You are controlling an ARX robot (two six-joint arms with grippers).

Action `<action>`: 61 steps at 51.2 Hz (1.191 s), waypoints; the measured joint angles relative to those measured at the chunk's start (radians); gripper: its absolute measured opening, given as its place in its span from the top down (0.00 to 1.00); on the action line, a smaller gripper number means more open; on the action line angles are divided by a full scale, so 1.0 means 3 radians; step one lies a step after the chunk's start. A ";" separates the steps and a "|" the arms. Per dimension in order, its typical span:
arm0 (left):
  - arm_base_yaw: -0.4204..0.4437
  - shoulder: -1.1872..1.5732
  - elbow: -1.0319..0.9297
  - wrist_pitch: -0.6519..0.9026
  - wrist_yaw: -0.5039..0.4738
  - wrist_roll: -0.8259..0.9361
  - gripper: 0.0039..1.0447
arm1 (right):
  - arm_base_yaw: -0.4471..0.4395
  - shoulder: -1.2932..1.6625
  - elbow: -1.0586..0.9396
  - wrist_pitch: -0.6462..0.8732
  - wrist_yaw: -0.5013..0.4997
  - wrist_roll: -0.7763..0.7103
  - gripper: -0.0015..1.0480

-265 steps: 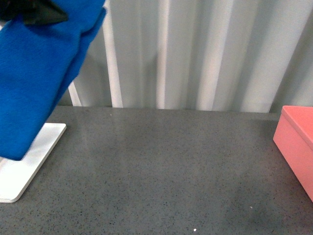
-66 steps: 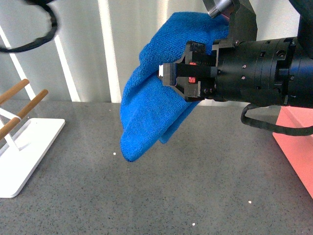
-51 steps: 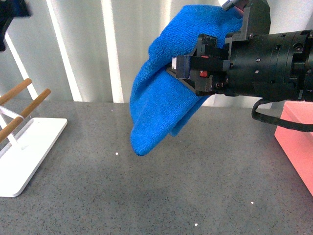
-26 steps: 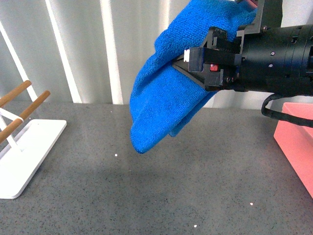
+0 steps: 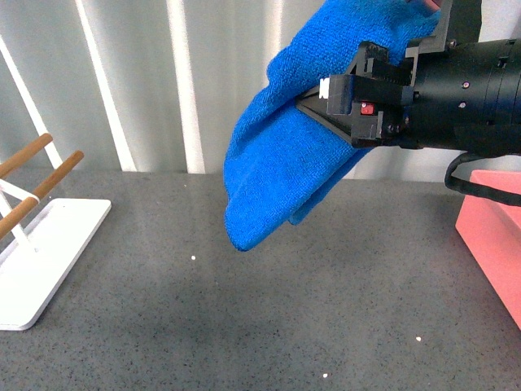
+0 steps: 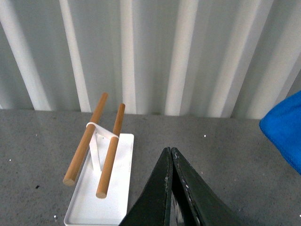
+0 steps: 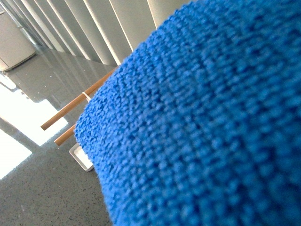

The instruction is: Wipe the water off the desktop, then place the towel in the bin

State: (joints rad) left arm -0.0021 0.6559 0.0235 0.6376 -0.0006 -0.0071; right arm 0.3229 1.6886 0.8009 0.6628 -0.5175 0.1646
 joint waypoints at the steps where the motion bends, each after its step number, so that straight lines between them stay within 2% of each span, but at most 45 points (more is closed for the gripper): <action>1: 0.0000 -0.0024 -0.0001 -0.0010 0.0000 -0.0001 0.97 | 0.0000 0.0000 0.0000 0.0000 0.0003 0.0000 0.95; 27: 0.0000 -0.1026 -0.0004 -0.0955 0.0001 0.0000 0.97 | -0.0009 0.0019 -0.0042 -0.0076 0.0080 -0.0120 0.95; 58: 0.0000 -0.1615 -0.0004 -0.1542 0.0001 0.0000 0.97 | 0.0003 0.0025 -0.0062 -0.0148 0.0150 -0.0206 0.95; 61: 0.0000 -0.1869 -0.0003 -0.1886 0.0001 -0.0001 0.97 | 0.0003 0.0032 -0.0067 -0.0150 0.0154 -0.0216 0.95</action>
State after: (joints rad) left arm -0.0021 0.0952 0.0227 0.0719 -0.0002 -0.0074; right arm 0.3237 1.6981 0.7807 0.6178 -0.4713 0.0998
